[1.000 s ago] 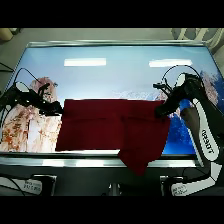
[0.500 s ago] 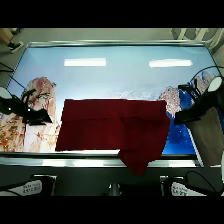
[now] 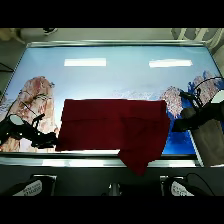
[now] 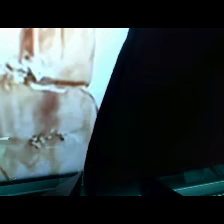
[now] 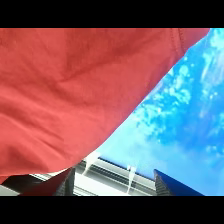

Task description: Fold the shirts.

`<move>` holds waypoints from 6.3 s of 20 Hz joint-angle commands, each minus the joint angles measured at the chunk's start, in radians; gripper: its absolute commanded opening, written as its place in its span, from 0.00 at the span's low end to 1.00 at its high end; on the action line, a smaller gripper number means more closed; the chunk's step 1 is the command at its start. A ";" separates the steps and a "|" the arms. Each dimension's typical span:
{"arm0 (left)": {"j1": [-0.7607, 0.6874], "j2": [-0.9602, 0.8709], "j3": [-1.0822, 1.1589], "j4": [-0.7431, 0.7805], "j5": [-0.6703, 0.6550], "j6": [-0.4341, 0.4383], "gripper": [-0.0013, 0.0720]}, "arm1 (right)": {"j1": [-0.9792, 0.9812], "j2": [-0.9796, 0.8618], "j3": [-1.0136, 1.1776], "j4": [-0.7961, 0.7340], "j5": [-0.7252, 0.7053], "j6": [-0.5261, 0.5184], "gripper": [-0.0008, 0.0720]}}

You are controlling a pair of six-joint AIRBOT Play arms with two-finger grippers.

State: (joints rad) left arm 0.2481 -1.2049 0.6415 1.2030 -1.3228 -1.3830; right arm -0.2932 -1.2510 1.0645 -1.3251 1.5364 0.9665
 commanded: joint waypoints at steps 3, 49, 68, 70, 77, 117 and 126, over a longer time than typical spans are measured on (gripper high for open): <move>0.000 0.005 -0.071 -0.047 0.091 0.006 0.59 | -0.002 0.006 -0.013 0.013 0.006 -0.003 0.67; -0.046 -0.217 0.547 -0.176 0.112 0.028 0.05 | -0.002 -0.188 0.138 0.447 -0.389 -0.095 0.03; -0.104 -0.448 0.840 -0.176 -0.027 -0.057 0.96 | 0.036 -0.325 0.221 0.254 -0.209 -0.128 0.99; -0.115 -0.419 0.840 -0.176 -0.028 -0.057 0.96 | 0.066 -0.332 0.221 0.187 -0.236 -0.082 0.99; -0.145 -0.346 0.840 -0.176 -0.031 -0.056 0.95 | -0.100 -0.333 0.225 0.367 -0.219 -0.125 0.99; -0.626 -0.510 0.840 -0.375 0.304 -0.053 0.05 | 0.030 -0.325 0.436 0.562 -0.078 -0.021 0.03; -0.879 -0.661 0.885 -0.678 0.580 -0.053 0.05 | 0.030 -0.069 0.441 0.452 0.085 0.047 0.03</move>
State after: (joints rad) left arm -0.5724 -1.8175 1.5005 0.6250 -0.8024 -1.4368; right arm -0.2638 -1.3972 1.5021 -0.8192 1.5608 0.9859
